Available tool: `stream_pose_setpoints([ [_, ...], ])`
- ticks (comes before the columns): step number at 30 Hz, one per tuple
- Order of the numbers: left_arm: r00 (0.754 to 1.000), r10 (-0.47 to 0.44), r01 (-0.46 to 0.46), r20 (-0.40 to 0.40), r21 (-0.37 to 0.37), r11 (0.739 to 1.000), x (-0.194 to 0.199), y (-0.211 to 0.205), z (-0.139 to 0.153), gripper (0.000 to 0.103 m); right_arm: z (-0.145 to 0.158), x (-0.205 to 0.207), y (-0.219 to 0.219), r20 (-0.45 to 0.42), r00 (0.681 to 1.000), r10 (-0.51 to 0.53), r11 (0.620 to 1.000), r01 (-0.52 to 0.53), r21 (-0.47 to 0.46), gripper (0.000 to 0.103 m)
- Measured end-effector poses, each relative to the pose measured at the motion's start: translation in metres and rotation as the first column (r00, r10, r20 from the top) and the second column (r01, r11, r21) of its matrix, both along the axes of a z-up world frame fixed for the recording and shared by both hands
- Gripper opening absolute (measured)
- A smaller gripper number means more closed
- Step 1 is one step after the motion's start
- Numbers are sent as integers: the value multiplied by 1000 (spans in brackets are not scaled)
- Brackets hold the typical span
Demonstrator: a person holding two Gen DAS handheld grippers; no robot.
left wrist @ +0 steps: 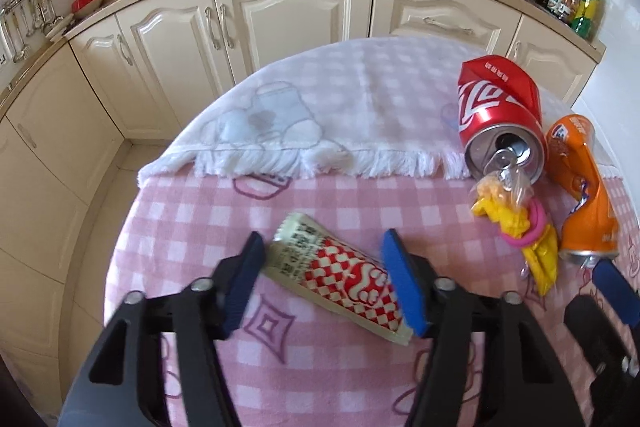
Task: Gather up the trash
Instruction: 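Grasp the cream-red snack wrapper with the left tool while the right tool grasps the yellow candy wrapper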
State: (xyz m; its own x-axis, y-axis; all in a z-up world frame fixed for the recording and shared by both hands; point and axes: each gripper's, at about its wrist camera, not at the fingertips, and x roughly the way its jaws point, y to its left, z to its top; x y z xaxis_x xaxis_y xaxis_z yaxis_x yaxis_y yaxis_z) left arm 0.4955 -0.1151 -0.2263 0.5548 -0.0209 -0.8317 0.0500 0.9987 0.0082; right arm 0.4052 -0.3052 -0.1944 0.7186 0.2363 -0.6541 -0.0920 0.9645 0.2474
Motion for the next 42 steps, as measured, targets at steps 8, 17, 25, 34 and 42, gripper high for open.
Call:
stream_pose_setpoints([
  [8,996,-82,84,32,-66,994,-21,21,1,34,1,-8,5,3,1000,3,1000,-3,6,58],
  [17,998,-60,43,-36,-348,936,-36,66,5,29,2,-11,16,-4,1000,12,1000,-12,-6,58],
  [25,999,-43,42,6,-364,931,-50,72,16,29,1,10,37,-8,998,60,997,-60,-39,58],
  [34,999,-49,51,15,-350,935,-47,71,17,29,-13,51,57,-26,999,47,968,-52,-247,58],
  [42,996,-83,90,33,-341,936,-48,62,21,29,-25,61,58,-77,997,32,953,-54,-297,29],
])
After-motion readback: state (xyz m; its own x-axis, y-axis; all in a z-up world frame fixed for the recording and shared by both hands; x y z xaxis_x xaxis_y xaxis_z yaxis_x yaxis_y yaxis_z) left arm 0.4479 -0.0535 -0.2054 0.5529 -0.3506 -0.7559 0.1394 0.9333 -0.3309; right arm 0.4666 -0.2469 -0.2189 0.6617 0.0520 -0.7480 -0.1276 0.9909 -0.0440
